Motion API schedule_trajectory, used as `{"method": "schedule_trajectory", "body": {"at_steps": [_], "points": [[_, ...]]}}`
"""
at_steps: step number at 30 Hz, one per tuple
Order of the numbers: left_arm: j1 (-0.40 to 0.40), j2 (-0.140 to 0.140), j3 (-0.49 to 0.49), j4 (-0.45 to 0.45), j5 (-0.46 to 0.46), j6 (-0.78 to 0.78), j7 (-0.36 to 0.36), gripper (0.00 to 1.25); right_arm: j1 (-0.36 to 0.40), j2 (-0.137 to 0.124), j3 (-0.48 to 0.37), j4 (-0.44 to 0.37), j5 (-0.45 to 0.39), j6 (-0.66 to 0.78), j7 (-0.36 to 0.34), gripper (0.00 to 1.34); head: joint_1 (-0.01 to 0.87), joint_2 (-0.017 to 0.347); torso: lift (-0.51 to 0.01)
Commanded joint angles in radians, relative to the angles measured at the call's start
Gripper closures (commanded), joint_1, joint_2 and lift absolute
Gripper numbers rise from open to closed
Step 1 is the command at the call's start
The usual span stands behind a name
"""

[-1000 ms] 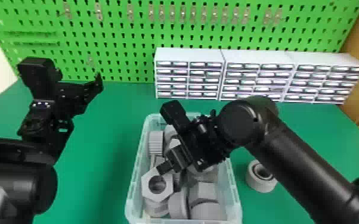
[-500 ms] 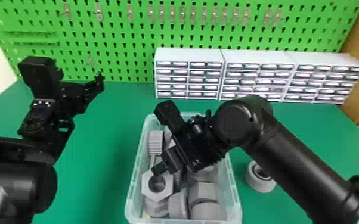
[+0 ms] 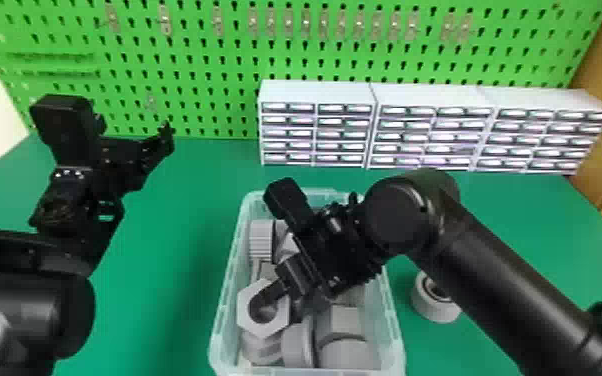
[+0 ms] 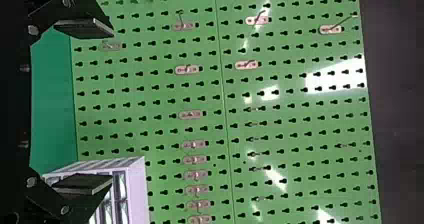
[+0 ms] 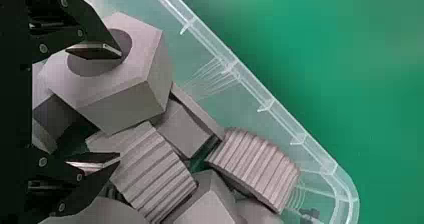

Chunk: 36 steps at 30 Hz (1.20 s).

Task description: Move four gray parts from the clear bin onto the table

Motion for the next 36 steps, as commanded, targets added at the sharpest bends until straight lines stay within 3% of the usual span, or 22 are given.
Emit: {"method": "schedule_trajectory", "body": {"at_steps": [1, 36], "points": [[-0.003, 0.001, -0.001, 0.000, 0.000, 0.000, 0.000, 0.24, 0.000, -0.004, 0.004, 0.003, 0.016, 0.001, 0.000, 0.53, 0.678, 0.034, -0.050], [-0.019, 0.008, -0.020, 0.003, 0.003, 0.000, 0.000, 0.24, -0.025, 0.007, 0.044, 0.029, 0.041, -0.036, 0.014, 0.53, 0.678, 0.034, -0.050]]}}
